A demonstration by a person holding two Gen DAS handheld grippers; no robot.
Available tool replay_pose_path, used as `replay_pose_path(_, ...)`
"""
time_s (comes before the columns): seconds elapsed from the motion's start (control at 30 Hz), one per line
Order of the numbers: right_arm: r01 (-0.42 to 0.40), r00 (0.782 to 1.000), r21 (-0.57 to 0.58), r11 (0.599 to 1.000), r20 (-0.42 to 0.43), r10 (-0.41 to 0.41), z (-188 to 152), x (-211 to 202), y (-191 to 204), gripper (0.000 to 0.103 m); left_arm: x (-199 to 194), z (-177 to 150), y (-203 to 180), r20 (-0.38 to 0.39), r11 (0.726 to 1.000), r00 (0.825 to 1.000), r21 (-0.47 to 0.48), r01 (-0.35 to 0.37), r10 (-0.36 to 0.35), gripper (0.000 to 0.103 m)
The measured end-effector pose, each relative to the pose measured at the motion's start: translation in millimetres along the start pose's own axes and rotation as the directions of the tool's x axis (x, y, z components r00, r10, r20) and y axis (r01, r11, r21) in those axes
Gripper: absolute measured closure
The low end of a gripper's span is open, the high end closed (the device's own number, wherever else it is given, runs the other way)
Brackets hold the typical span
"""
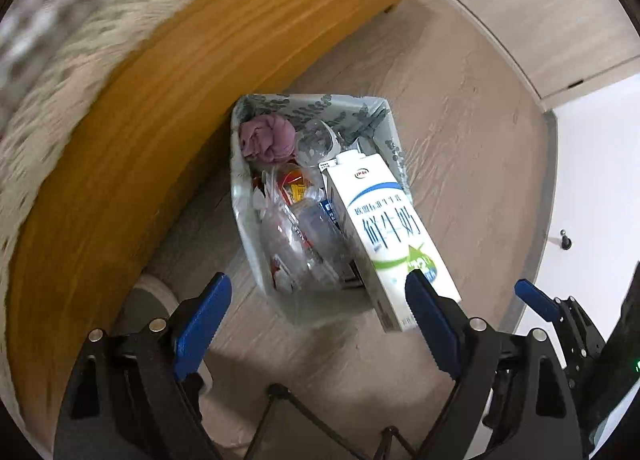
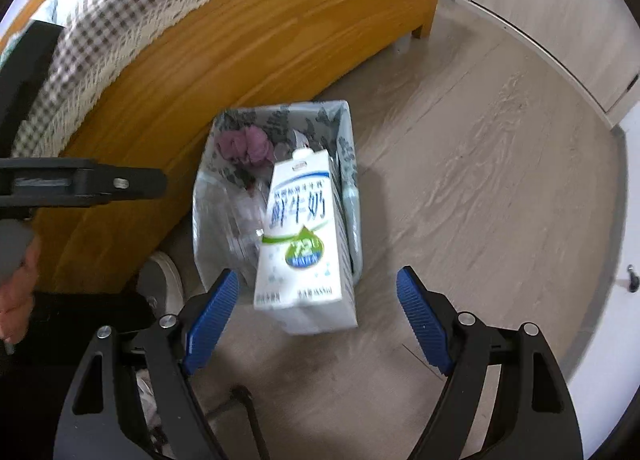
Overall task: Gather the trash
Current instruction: 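Open both tools over the wastebasket to drop towel and carton, then move both open tools from the wastebasket back over the bed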
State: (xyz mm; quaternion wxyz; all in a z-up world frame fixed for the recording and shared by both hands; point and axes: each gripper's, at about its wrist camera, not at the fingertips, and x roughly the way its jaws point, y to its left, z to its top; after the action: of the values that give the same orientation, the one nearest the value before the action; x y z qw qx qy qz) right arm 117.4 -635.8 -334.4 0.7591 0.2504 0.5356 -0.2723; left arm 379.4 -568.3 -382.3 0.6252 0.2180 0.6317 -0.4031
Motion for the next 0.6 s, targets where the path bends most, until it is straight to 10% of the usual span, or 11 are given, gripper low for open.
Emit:
replay_pose_path(0.4,0.121,0.991,-0.044,0.992,0.061,-0.119,17.8,-66.1,23.9,0.025,-97.0,-54.2,7.7,0.239,0.998,0.969,0.007,-0.061,0.058,0.017)
replay_pose_path(0.6,0.141,0.967,-0.139,0.98,0.231,-0.107,44.6,-117.9,83.2,0.025,-191.8,-72.8,50.1,0.468,0.996,0.88,-0.068,-0.053,0.079,0.017)
